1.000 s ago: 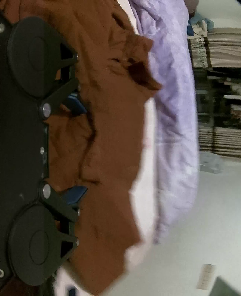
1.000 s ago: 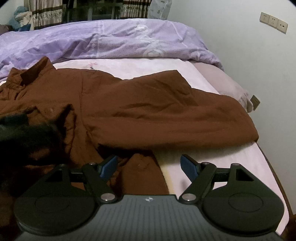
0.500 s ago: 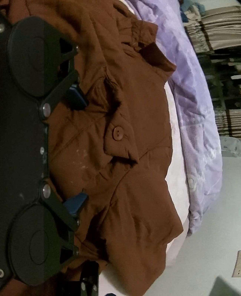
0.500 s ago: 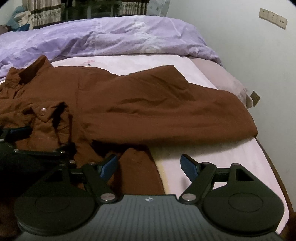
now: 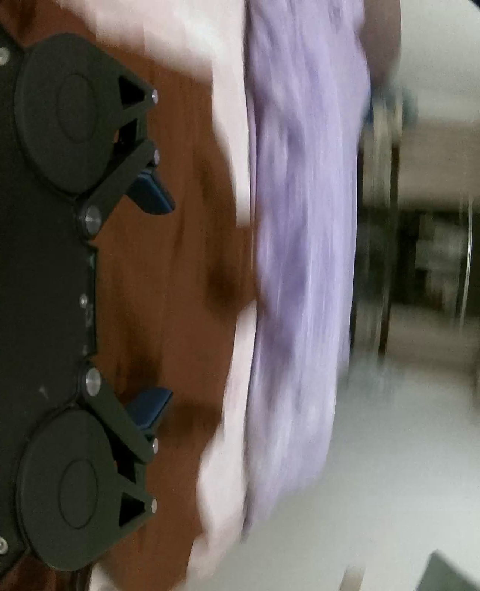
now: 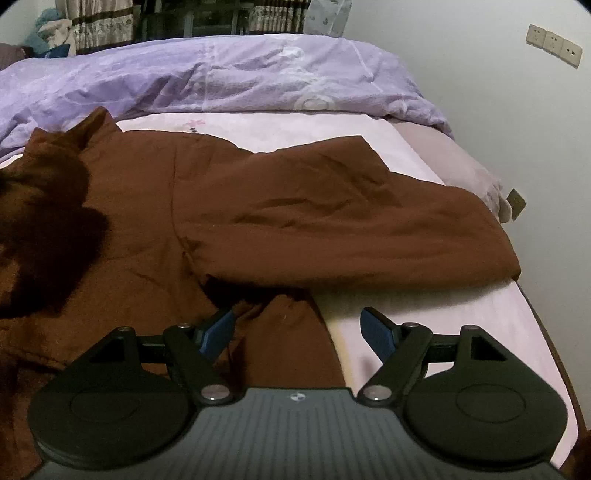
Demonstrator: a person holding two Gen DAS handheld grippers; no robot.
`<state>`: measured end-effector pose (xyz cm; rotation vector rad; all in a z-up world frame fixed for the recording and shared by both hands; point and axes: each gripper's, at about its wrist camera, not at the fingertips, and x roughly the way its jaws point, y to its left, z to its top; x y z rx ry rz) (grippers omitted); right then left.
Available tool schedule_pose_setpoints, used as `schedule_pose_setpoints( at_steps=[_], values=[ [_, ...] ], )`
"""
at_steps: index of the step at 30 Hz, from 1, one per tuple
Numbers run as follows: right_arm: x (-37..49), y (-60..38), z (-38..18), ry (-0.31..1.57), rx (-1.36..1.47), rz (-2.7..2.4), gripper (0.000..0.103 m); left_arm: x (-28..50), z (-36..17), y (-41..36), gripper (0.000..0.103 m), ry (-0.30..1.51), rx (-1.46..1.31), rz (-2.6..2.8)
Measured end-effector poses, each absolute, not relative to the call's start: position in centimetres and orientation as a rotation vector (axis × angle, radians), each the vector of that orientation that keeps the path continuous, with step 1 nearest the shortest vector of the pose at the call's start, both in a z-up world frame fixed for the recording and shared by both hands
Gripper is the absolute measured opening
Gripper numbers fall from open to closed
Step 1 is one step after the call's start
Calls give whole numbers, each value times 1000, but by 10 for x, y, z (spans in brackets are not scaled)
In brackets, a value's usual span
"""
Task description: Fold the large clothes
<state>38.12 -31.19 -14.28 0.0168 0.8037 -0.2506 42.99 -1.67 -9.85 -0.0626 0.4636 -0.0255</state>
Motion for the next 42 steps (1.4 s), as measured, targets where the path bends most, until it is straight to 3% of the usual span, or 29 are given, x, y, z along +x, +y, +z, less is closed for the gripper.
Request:
schedule_pose_setpoints(
  at_steps=[3,8,14,42],
  values=[
    [381,-313,-142,802,25,-253,91,448,-119,34,102,527,18,304],
    [382,-311,-143,804,18,-255,91,459,-158,60,102,676,-32,308],
    [383,-309,-145,811,6,-256,91,459,-159,0,103,634,171,318],
    [380,-336,-153,822,43,-296,91,452,-156,-215,102,586,342,-45]
  ],
)
